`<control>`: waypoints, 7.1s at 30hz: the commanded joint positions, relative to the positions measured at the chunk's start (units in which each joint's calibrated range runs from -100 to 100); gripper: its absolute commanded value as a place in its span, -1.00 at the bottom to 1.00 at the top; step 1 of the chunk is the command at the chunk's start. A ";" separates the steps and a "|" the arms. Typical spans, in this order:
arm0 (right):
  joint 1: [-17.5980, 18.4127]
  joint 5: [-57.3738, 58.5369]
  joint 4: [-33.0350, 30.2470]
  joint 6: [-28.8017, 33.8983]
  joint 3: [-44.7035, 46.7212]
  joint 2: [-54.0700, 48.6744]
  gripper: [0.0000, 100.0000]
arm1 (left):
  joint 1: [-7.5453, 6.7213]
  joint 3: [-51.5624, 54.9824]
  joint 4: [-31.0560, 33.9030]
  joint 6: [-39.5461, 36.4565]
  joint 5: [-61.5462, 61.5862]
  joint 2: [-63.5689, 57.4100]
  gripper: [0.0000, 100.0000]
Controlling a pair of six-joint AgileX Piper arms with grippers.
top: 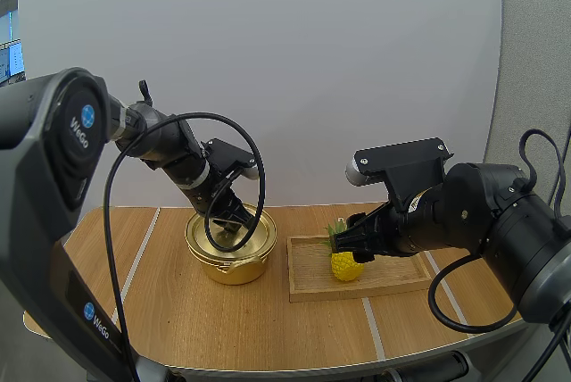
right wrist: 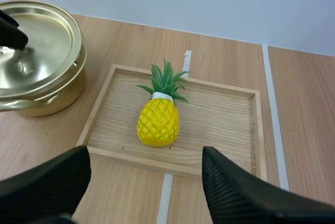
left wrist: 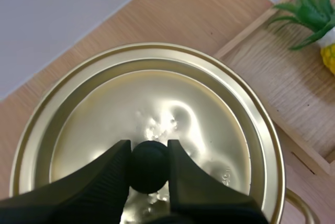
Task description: Open the pot, put the pineapple inside, and close it
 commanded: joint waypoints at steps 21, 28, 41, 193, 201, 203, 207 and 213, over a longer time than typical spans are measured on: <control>-0.16 -1.10 0.19 -0.22 -0.60 -0.13 1.00 | -0.15 -41.27 5.14 -15.63 -1.07 -27.31 -1.00; -0.16 -1.49 0.85 -0.22 -0.60 -0.13 1.00 | -0.15 -53.05 16.99 -24.27 -4.93 -26.26 -1.00; -0.16 -2.64 2.34 -0.22 -3.76 6.97 1.00 | -0.15 -56.56 21.57 -26.08 -23.45 -26.27 -1.00; 20.43 -18.49 -2.79 -1.33 -38.41 74.89 -1.00 | -0.15 -56.56 21.57 -26.08 -23.45 -26.27 -1.00; 20.43 -18.45 -2.44 -1.33 -38.69 74.76 -1.00 | -0.15 -56.56 21.57 -26.08 -23.45 -26.27 -1.00; 20.43 -17.44 -1.86 -1.33 -39.35 74.76 -0.26 | -0.15 -56.56 21.57 -26.08 -23.45 -26.27 -1.00; 20.43 -15.71 -1.56 -1.09 -40.81 74.76 1.00 | -0.15 -56.56 21.57 -26.08 -23.45 -26.27 -1.00; 20.43 -15.11 -0.31 -0.92 -40.97 73.53 1.00 | -0.15 -56.56 21.57 -26.08 -23.45 -26.27 -1.00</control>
